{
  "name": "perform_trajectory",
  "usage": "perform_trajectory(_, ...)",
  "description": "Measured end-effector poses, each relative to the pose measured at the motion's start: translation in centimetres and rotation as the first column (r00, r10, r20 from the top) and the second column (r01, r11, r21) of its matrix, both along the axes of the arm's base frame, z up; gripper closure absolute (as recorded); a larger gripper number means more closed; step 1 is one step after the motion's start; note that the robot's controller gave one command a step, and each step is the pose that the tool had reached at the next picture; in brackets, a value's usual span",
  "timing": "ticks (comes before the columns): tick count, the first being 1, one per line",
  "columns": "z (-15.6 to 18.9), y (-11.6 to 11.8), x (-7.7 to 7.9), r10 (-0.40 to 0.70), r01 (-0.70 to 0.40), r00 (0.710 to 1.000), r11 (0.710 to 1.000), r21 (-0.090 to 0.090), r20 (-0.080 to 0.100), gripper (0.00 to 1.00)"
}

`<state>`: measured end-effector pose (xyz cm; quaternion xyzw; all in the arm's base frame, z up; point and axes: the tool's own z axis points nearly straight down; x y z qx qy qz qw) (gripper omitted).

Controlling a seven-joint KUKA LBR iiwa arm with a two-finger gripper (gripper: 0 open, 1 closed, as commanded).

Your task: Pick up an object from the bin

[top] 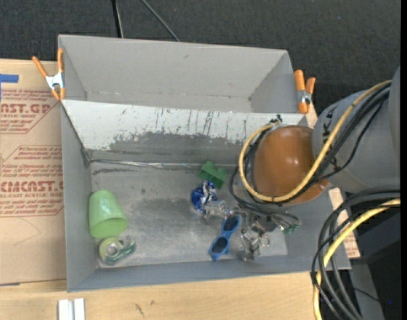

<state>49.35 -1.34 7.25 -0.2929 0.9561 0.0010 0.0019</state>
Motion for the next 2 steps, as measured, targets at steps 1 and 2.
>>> perform_trajectory(1, 0.0, -0.2, -0.1, -0.004, 0.004, 1.0, 1.0, -0.002, -0.002, 1.0)
perform_trajectory(2, 16.8, -2.8, 1.6, 0.381, -0.381, 0.924, 0.924, -0.006, 0.004, 1.0)
